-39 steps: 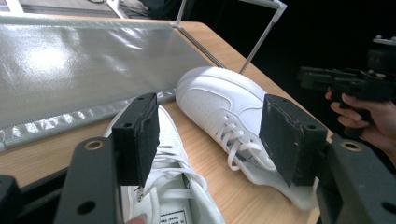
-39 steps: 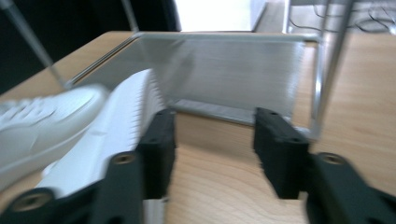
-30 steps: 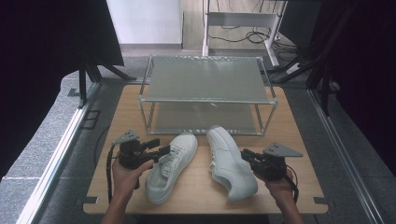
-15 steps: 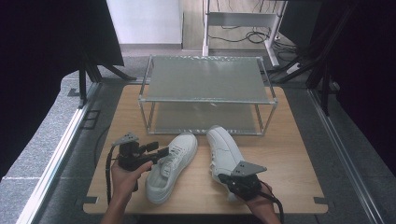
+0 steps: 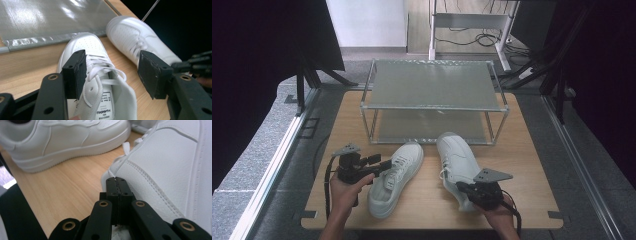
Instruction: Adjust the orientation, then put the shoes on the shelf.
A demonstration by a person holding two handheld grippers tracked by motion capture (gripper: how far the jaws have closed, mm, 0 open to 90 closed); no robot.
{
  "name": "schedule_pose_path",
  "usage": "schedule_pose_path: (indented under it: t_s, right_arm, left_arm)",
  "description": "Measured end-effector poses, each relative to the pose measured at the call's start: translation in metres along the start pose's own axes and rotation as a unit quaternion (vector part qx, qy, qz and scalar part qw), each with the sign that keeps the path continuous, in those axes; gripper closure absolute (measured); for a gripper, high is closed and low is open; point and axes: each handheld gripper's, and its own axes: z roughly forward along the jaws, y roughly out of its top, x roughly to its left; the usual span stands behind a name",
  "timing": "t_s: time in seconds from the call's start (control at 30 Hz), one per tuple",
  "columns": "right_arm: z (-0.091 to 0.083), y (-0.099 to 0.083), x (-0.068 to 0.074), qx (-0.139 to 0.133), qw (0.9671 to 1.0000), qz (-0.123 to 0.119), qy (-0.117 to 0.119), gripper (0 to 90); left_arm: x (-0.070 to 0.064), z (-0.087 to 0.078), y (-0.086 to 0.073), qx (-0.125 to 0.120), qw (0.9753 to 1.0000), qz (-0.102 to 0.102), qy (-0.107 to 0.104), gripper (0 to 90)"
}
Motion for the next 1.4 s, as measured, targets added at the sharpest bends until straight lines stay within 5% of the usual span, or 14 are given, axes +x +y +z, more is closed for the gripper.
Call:
schedule_pose_path:
  t_s: [0.17, 0.2, 0.33, 0.37, 0.43, 0.63, 0.77, 0.97, 1.27, 1.4]
  right_arm:
    - [-0.019, -0.002, -0.022, -0.022, 0.9988, 0.017, -0.040, 90.0]
    - [-0.021, -0.003, -0.028, -0.010, 0.9985, 0.020, -0.050, 90.0]
    - [-0.030, -0.017, -0.064, -0.007, 0.9930, 0.052, -0.105, 89.9]
    - [-0.034, -0.023, -0.074, -0.011, 0.9921, 0.069, -0.104, 89.9]
    - [-0.042, -0.030, -0.089, -0.030, 0.9917, 0.112, -0.056, 88.8]
    - [-0.041, -0.025, -0.081, -0.017, 0.9949, 0.074, -0.067, 80.2]
    - [-0.046, -0.021, -0.080, -0.041, 0.9949, 0.065, -0.064, 70.5]
    - [-0.054, -0.015, -0.074, -0.057, 0.9931, 0.047, -0.092, 54.9]
    - [-0.059, -0.009, -0.077, -0.071, 0.9908, 0.046, -0.105, 45.8]
    - [-0.062, -0.006, -0.082, -0.055, 0.9914, 0.048, -0.108, 43.1]
  left_arm:
    - [-0.001, 0.001, 0.000, 0.003, 1.0000, 0.002, 0.000, 39.7]
    - [-0.001, 0.002, 0.000, 0.002, 1.0000, 0.001, 0.000, 39.7]
    - [0.000, 0.003, -0.001, 0.003, 1.0000, 0.001, 0.002, 39.7]
    - [0.000, 0.003, -0.001, 0.004, 1.0000, 0.001, 0.002, 39.7]
    - [0.000, 0.003, -0.001, 0.004, 1.0000, 0.000, 0.003, 39.5]
    - [0.001, 0.001, -0.001, 0.002, 1.0000, 0.002, 0.004, 39.3]
    - [0.002, -0.002, -0.001, 0.001, 1.0000, 0.003, 0.007, 39.3]
    - [0.000, -0.002, -0.001, 0.009, 0.9997, 0.016, 0.016, 39.1]
    - [0.001, -0.010, 0.003, 0.005, 0.9991, 0.028, 0.031, 38.9]
    - [0.002, -0.011, 0.006, 0.015, 0.9982, 0.041, 0.042, 39.0]
